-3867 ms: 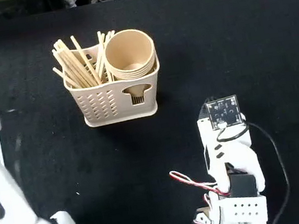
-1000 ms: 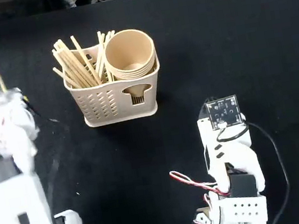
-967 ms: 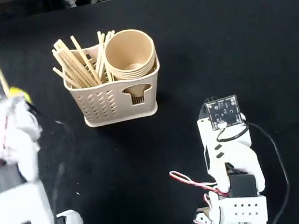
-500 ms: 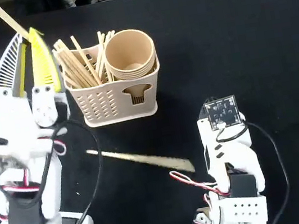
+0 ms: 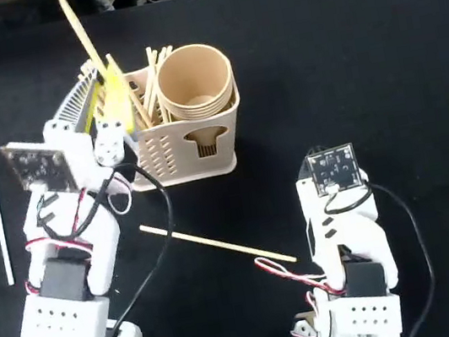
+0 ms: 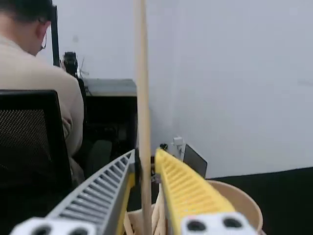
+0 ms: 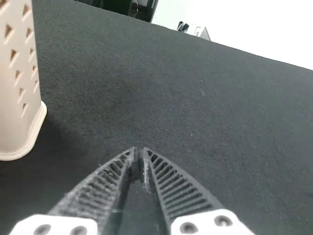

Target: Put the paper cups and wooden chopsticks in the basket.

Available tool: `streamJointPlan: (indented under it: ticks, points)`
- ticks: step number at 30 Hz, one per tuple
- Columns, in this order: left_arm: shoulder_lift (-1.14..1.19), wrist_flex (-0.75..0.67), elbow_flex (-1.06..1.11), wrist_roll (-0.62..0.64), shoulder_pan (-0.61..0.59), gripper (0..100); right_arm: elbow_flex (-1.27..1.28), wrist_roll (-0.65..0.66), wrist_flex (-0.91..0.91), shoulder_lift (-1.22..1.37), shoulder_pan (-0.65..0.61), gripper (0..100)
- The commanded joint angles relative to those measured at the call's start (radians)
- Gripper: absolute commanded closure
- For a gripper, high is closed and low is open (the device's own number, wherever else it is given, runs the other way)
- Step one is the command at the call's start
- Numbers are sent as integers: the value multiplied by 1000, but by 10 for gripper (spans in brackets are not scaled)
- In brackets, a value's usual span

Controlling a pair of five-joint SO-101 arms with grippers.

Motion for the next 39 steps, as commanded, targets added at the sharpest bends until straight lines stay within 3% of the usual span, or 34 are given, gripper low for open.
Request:
streamJointPlan:
  ticks: [1, 5, 9, 12, 15, 21, 26, 35, 39]
  points:
    - [2, 204, -33, 71, -4, 829, -4, 9, -3, -13, -5, 986]
    - [-2, 443, -205, 101, -94, 826, -4, 23, -2, -21, -5, 986]
    - [25, 787, -481, 97, -280, 826, -13, 135, 35, -16, -52, 985]
    - [100, 997, -628, 14, -475, 826, -81, 226, 198, -13, -173, 986]
    - [232, 1077, -662, -100, -659, 825, -179, 273, 350, -13, -276, 986]
    - [566, 950, -611, -264, -901, 826, -312, 405, 620, -10, -442, 983]
    - [810, 813, -581, -319, -983, 826, -326, 404, 583, 125, -551, 972]
    - [1151, 512, -596, -350, -1020, 826, -501, 358, 407, 766, -819, 927]
    - [1274, 454, -668, -391, -1020, 826, -519, 325, 249, 1010, -861, 927]
